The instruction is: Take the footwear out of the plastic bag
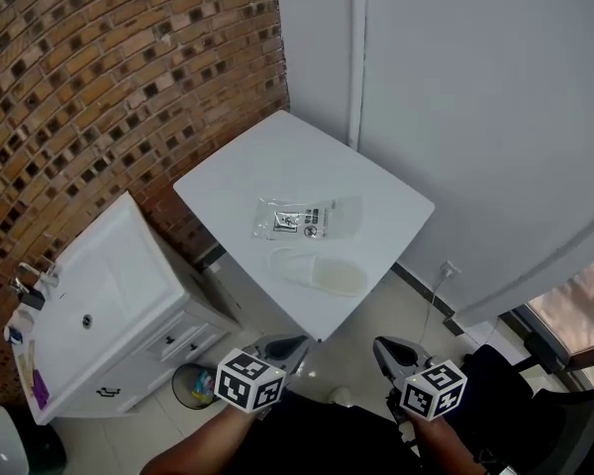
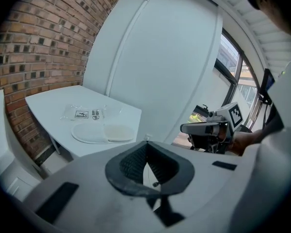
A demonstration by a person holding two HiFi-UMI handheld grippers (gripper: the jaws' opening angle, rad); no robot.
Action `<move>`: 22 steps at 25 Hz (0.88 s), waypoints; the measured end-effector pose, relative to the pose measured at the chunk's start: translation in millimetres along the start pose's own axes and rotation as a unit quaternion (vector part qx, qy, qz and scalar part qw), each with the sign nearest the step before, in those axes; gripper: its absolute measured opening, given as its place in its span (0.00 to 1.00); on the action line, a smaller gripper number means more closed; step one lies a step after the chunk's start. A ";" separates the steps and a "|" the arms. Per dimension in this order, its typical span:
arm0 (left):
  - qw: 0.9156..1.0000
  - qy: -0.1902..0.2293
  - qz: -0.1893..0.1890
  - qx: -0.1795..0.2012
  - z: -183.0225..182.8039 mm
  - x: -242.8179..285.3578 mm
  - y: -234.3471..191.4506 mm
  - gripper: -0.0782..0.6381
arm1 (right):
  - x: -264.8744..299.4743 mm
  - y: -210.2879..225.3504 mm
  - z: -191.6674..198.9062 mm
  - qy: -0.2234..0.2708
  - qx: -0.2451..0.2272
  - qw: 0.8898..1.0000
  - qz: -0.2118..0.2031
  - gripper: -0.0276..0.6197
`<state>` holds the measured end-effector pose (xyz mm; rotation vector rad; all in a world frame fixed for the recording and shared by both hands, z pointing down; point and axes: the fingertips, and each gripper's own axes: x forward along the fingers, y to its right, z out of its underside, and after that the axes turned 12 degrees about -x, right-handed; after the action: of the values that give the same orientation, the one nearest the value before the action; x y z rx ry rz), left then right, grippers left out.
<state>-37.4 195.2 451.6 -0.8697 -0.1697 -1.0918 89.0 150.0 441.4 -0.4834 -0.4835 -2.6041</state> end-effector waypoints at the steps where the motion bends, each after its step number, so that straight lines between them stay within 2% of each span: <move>1: 1.000 -0.002 0.006 0.004 -1.2 -0.4 1.6 0.12 | 0.8 -1.2 -0.3 0.001 0.002 1.000 0.004 0.04; 9: 1.000 -0.013 0.015 0.018 -11.4 -25.7 -26.7 0.12 | 19.8 -30.3 -4.4 -0.001 0.011 1.000 0.020 0.04; 17: 0.998 -0.010 0.053 0.035 -24.2 -51.9 -56.3 0.12 | 38.6 -60.2 -6.4 -0.005 0.016 0.998 0.067 0.04; 22: 0.998 -0.011 0.057 0.032 -27.7 -63.0 -81.8 0.12 | 47.8 -78.6 -4.9 -0.003 0.021 0.996 0.090 0.04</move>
<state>-143.5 206.1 443.9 -0.8234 -0.1705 -0.9654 9.8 196.8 436.8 -0.4966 -0.4727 -2.4165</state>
